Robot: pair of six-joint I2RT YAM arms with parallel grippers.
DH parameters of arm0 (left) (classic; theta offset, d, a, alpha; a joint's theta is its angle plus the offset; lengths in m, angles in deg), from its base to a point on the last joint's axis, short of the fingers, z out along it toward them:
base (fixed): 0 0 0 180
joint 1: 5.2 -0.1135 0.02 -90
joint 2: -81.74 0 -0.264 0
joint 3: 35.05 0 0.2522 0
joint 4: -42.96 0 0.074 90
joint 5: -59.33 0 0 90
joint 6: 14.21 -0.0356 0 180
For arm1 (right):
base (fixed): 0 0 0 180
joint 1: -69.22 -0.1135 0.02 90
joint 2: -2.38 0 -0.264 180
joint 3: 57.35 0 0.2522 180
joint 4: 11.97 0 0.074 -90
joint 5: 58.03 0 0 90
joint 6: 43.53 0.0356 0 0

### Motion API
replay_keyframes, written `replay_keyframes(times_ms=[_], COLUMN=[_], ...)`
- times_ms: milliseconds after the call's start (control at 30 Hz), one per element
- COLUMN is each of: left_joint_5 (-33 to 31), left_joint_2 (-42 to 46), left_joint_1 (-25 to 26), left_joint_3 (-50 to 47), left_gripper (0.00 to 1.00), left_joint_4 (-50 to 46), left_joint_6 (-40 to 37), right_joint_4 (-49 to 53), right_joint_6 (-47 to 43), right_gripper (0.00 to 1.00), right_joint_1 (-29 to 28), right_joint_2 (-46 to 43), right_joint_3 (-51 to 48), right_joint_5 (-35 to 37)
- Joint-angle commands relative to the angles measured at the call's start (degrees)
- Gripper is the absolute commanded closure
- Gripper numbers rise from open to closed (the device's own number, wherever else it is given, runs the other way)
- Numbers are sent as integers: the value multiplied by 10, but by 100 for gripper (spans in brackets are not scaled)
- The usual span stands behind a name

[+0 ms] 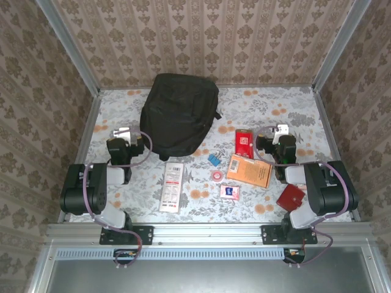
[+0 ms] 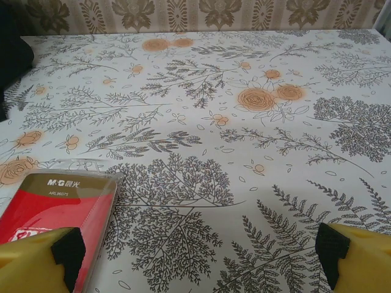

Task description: Pack books, pencil case, and school supplies into a backpack

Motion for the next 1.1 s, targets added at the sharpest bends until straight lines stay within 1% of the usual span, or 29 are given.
replay_keyframes(times_ms=[0,200,500,800,833,867,967,1000,1067], left_joint_5=[17,17,36,36,29,16,-9,-15,-23], left_joint_2=[7,6,6,7,12,21,89,113,159], left_joint_1=[-2,-2,-3,-3,-1,5,27,38,65], left_joint_3=[5,5,7,7,5,5,27,37,48], left_gripper=[0,0,0,0,0,0,0,0,0], left_joint_4=[3,2,-1,-1,4,-3,-96,-129,-160], left_joint_6=[-7,-7,-12,-12,-15,-17,-34,-43,-66], right_joint_4=[6,5,5,5,4,4,-3,18,114], right_joint_6=[-3,-3,-3,-2,-2,-1,-3,-9,-23], right_gripper=[0,0,0,0,0,0,0,0,0], right_joint_1=[-2,-2,-2,-2,-1,0,1,-3,-19], right_joint_2=[-2,-2,-2,-2,-2,-2,-6,-14,-56], right_joint_3=[13,12,12,11,11,11,7,16,48], right_joint_5=[-12,-12,-12,-12,-15,-15,-22,-24,-7])
